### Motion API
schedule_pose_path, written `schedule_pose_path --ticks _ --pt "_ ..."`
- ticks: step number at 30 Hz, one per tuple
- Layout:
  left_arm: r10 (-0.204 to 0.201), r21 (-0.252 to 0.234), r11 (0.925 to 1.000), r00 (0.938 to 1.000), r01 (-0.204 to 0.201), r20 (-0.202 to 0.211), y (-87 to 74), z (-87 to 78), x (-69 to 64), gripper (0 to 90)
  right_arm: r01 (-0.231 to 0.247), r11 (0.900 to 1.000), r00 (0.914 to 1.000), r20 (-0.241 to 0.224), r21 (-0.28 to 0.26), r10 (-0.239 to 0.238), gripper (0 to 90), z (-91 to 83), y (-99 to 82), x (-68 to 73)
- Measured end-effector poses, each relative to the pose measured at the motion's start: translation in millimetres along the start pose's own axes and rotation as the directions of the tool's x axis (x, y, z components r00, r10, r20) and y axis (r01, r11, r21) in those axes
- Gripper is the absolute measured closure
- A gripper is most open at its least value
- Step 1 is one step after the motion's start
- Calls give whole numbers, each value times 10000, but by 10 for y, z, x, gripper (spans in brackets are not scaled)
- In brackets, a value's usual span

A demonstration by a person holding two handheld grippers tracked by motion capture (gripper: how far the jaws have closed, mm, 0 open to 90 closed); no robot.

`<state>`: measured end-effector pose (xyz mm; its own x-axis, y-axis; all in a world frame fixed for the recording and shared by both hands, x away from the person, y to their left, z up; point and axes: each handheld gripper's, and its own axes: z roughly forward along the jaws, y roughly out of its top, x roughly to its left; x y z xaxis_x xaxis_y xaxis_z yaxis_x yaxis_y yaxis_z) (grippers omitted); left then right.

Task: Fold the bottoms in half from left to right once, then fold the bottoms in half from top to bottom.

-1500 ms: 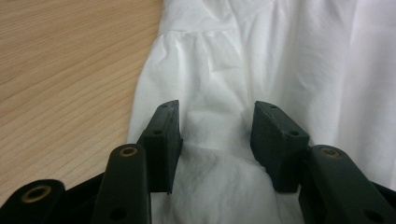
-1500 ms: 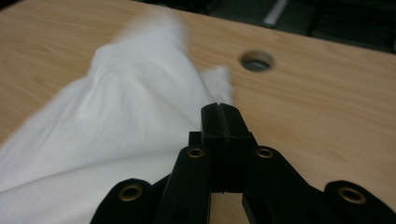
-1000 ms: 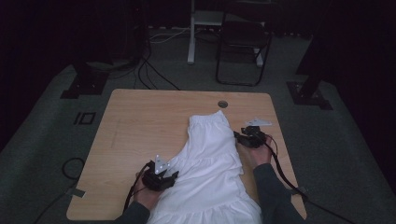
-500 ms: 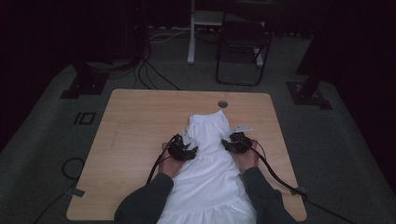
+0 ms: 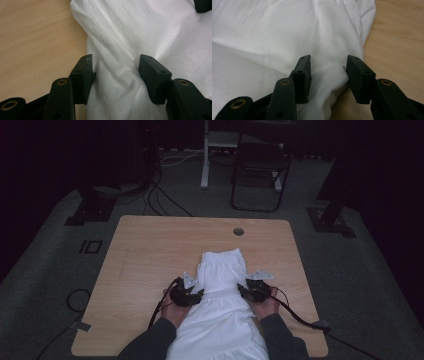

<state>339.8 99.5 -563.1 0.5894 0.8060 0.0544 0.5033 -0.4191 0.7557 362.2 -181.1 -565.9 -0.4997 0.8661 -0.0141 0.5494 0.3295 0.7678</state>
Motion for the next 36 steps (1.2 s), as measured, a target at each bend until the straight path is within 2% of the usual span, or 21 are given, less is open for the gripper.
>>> schedule_pose_path --ticks 4,8,13,14,16,18,20,23,26,27,28,33,35,36 --pt "123 -57 9999 9999 -124 -82 -117 -128 -91 462 116 9998 9999 -100 169 -114 548 -116 -84 134" --pt "154 -52 9999 9997 -155 -176 -153 -170 -125 462 104 9998 9998 -148 165 -102 547 -148 -114 176" --pt "222 -66 9997 9995 -223 -233 -154 -171 -135 462 -96 9994 9988 -480 324 112 518 -153 -89 143" --pt "174 -54 9998 9997 -175 -195 -153 -170 -130 462 -168 9992 9975 -686 357 192 504 -152 -75 124" --pt "183 -56 9998 9996 -184 -204 -153 -169 -131 461 -399 9992 9947 -953 -62 391 495 -209 3 42" --pt "202 -61 9998 9996 -204 -214 -154 -169 -132 461 -586 9966 9937 -985 -584 526 440 -264 82 -24" --pt "195 -50 9998 9996 -196 -201 -153 -169 -131 462 -602 9956 9939 -970 -715 531 335 -247 188 -95" --pt "193 -55 9998 9996 -194 -206 -153 -169 -131 462 -502 9984 9922 -1153 -275 467 205 -108 309 -148" --pt "194 -49 9998 9996 -195 -202 -153 -169 -131 462 59 9995 9951 -984 316 -28 105 81 398 -123" --pt "194 -49 9998 9996 -195 -202 -153 -169 -131 462 59 9995 9951 -984 316 -28 105 81 398 -123" --pt "187 -46 9998 9996 -188 -202 -153 -170 -130 462 400 9971 9954 -900 641 -342 97 229 453 -98" --pt "240 -69 9997 9994 -242 -266 -154 -171 -139 461 354 9942 9972 -686 1020 -284 113 417 490 -131" --pt "269 -73 9996 9992 -271 -296 -154 -172 -143 461 425 9932 9971 -682 1086 -352 212 465 468 -131" --pt "283 -84 9996 9991 -286 -316 -155 -172 -145 460 363 9946 9970 -710 971 -295 323 456 473 -134"
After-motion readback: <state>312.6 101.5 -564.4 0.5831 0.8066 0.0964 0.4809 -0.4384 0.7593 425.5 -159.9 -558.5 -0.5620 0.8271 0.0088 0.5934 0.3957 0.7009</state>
